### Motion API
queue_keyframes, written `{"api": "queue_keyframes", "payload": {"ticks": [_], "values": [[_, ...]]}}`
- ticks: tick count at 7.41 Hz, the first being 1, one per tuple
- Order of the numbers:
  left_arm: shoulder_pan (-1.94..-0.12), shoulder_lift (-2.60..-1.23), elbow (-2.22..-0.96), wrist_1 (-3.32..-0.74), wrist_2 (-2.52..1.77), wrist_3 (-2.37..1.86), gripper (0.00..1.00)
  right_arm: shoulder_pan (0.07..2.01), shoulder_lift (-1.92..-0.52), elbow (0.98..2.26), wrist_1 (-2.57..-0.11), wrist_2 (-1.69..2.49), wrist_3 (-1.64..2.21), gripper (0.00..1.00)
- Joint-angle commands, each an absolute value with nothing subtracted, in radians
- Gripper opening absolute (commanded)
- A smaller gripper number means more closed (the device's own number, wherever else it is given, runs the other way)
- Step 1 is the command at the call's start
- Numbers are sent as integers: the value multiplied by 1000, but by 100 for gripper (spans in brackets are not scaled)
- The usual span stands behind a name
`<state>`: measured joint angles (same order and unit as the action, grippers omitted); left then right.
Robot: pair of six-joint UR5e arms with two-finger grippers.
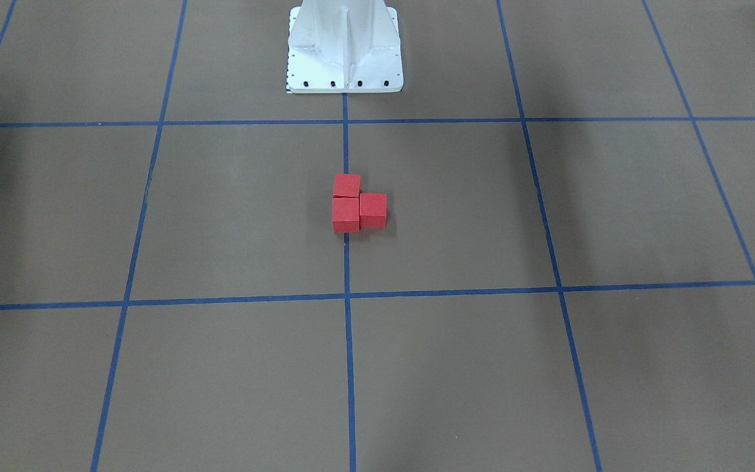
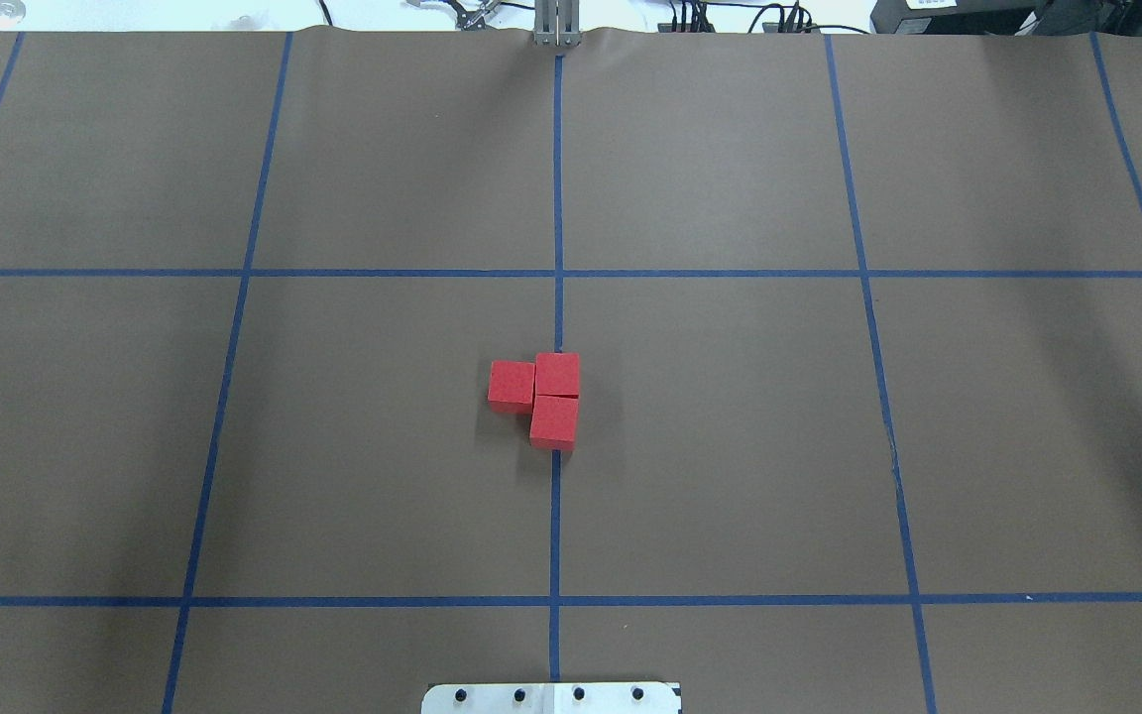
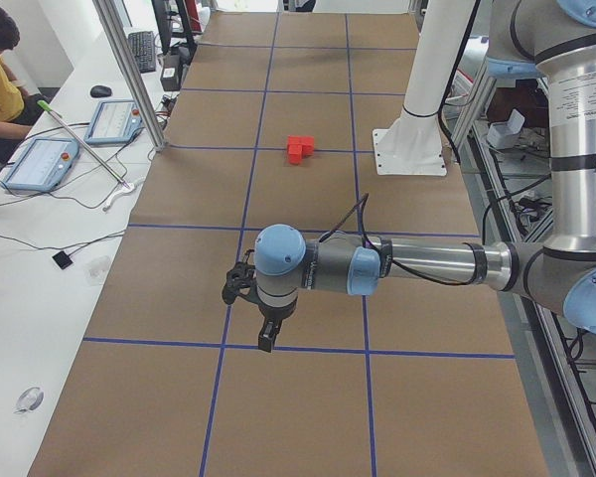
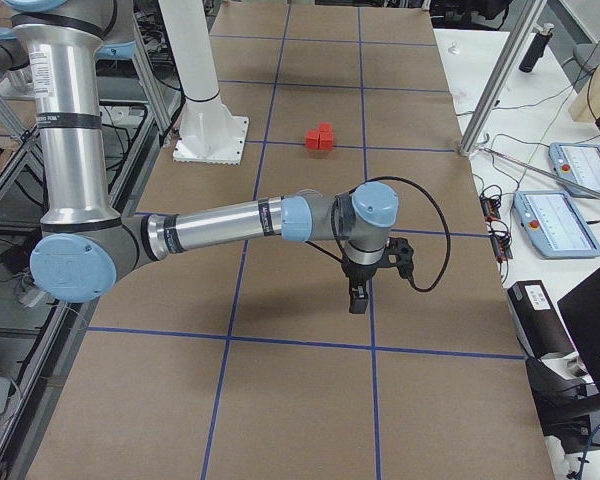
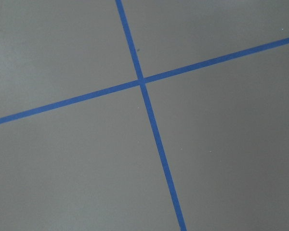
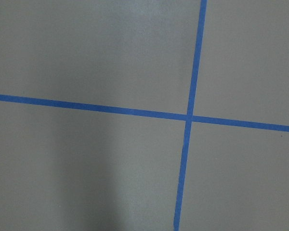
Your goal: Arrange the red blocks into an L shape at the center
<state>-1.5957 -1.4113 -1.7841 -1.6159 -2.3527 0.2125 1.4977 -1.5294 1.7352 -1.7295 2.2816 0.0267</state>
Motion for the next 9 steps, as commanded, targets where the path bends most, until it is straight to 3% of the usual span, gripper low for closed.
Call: {"api": "queue_keyframes", "payload": {"ticks": [1, 9], "values": [[-1595, -1410, -1784, -1618, -2353, 213, 100, 1526, -1562, 1741, -1729, 2281, 26, 100], [-1595, -1407, -1776, -1615, -2352, 210, 100, 1548, -1631, 1735, -1730, 2283, 29, 100]]}}
